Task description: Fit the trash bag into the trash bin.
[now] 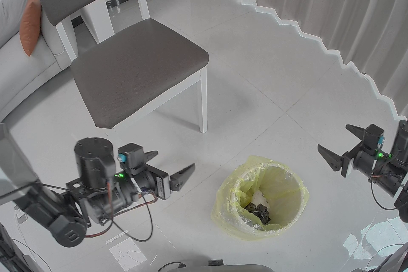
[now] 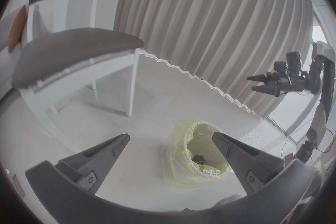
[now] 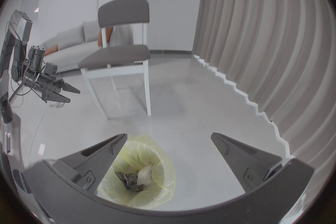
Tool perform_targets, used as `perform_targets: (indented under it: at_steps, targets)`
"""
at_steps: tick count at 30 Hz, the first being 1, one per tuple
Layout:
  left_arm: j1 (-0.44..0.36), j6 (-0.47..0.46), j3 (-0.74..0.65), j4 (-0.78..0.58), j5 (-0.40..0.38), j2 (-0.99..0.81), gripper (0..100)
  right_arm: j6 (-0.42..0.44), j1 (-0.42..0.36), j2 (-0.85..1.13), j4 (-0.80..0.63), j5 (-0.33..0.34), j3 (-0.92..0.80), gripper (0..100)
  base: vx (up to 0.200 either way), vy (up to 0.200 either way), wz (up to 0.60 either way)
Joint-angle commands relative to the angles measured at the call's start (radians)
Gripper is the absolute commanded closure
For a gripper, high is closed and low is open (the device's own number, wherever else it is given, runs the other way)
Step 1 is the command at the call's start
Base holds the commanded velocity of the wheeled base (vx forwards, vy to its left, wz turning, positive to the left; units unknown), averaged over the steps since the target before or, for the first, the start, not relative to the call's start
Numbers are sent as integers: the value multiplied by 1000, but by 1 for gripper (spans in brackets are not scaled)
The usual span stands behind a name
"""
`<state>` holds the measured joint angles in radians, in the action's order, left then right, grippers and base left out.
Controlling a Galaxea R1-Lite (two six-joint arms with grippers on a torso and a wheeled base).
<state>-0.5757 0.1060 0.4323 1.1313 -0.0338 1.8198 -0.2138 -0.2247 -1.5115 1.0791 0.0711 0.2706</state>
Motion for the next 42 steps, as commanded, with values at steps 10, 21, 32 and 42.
perform_targets:
  at_steps: [10,21,32,42]
  targets:
    - [128,-31,-175,-378,132,-787,0,134,163,708,-56,-37,-271,0,0,0,0]
    - [336,-43,-291,-472,69,-1154,0,349,338,1232,-538,124,-251,0,0,0,0]
    - [487,-19,-333,-630,-3,-1390,0,407,223,1511,-915,58,-240,0,0,0,0]
    - [577,20,-339,-785,-87,-1567,0,283,225,1511,-1002,-165,-271,0,0,0,0]
